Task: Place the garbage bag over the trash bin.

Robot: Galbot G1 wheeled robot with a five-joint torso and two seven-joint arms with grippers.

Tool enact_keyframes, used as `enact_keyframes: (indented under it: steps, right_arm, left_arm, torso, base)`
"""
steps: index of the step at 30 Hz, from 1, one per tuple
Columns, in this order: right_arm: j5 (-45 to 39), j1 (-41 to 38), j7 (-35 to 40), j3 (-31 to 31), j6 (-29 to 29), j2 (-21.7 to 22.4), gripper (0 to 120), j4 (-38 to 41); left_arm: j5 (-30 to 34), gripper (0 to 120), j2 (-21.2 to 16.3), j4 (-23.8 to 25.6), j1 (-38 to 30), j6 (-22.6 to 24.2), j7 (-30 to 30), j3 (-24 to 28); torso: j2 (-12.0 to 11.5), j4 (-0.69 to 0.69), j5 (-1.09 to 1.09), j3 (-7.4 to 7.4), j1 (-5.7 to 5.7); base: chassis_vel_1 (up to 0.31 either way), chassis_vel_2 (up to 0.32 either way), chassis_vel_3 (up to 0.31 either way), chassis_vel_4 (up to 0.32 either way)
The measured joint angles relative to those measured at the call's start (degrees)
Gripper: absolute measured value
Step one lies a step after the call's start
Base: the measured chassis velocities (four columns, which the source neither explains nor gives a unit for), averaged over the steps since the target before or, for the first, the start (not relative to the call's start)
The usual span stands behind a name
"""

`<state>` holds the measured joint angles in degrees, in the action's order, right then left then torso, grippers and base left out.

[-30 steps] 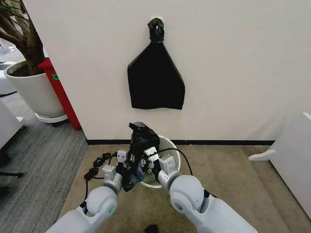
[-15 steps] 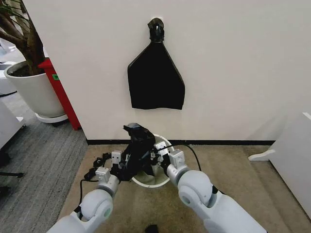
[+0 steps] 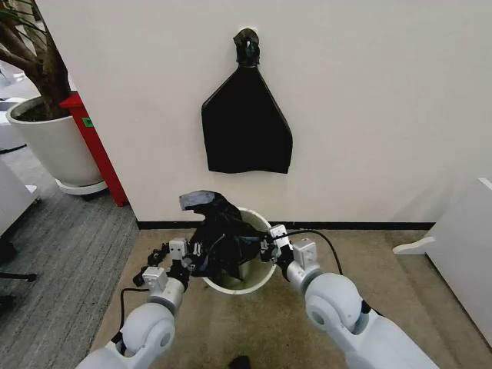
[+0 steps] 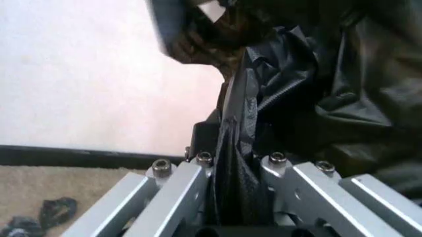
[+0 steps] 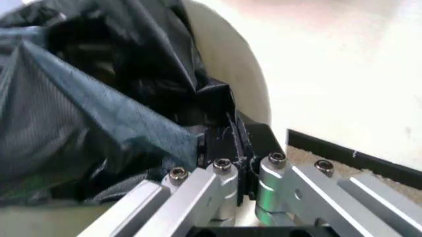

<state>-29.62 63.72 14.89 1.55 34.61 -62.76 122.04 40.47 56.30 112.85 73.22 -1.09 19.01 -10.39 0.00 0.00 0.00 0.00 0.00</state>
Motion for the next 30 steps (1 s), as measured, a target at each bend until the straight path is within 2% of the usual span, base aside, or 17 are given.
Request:
enact_keyframes:
  steps: [8,18,30]
  right_arm:
    - [0.63,4.12,-1.37,2.82,-0.78,0.9,0,1.58]
    - [3.5,7.81,-2.88,2.73,-1.49,0.1,0,1.98]
    - [6.61,9.21,-4.87,2.15,-3.02,-1.45,0,-2.45]
  left_arm:
    - [1.29,5,1.22,0.31,0.17,-0.04,0.41,-3.9]
    - [3.14,5,4.02,1.21,-0.09,0.48,1.41,-5.86]
    - [14.1,5,5.62,5.52,0.07,4.07,6.14,-7.99]
  torso:
    - [0.0,0.0,0.0,0.0,0.0]
    - [0.0,0.0,-0.01,0.0,0.0]
    - [0.0,0.0,0.0,0.0,0.0]
  base:
    - [0.0,0.0,0.0,0.0]
    - [0.0,0.0,0.0,0.0]
    - [0.0,0.0,0.0,0.0]
